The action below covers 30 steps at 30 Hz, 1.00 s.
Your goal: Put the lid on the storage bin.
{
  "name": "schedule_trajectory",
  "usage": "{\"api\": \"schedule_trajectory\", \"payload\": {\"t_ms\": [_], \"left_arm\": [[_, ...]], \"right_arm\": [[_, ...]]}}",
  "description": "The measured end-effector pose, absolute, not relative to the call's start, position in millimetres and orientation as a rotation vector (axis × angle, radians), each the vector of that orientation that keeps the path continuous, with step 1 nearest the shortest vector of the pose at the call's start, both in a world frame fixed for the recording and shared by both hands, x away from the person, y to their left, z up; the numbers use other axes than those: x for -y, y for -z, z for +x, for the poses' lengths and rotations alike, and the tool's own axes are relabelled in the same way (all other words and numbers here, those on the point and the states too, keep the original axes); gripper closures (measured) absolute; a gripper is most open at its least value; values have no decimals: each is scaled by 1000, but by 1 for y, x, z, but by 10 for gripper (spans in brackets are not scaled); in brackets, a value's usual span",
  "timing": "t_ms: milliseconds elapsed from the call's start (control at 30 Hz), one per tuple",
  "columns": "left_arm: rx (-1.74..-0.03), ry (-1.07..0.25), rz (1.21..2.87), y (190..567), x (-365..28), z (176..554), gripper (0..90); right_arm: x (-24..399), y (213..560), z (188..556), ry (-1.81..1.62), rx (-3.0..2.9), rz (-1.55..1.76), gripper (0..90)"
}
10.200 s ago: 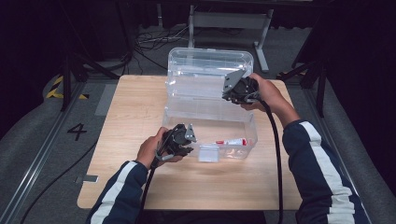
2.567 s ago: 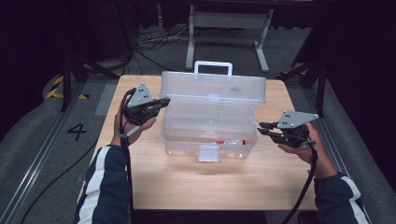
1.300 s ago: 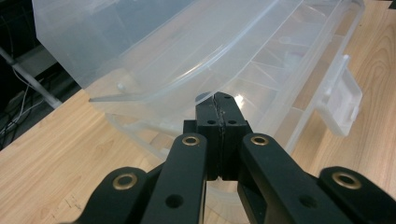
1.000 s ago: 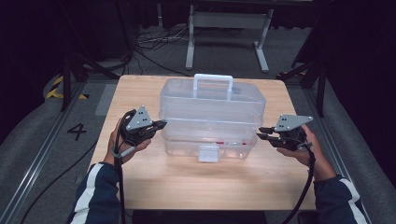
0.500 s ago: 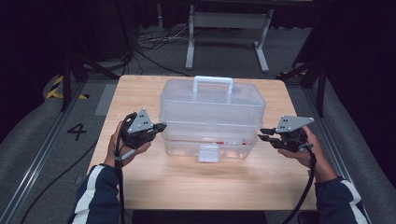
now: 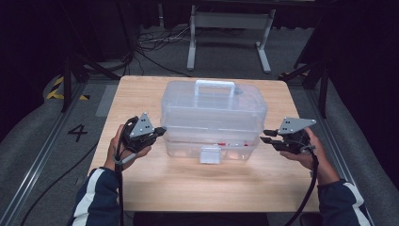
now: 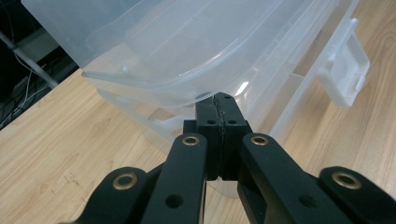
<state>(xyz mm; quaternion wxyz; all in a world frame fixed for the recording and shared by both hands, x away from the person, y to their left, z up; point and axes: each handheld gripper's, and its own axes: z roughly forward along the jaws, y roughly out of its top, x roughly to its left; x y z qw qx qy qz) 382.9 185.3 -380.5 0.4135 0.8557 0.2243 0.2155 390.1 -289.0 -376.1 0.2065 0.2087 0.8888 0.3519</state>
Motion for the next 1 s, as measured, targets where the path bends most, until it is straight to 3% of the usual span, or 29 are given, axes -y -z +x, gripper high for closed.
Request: {"api": "schedule_trajectory", "payload": {"t_ms": [1000], "left_arm": [[-617, -545, 2246, 397, -194, 380, 900]], "right_arm": [[290, 383, 390, -961, -2512, 599, 683]]}}
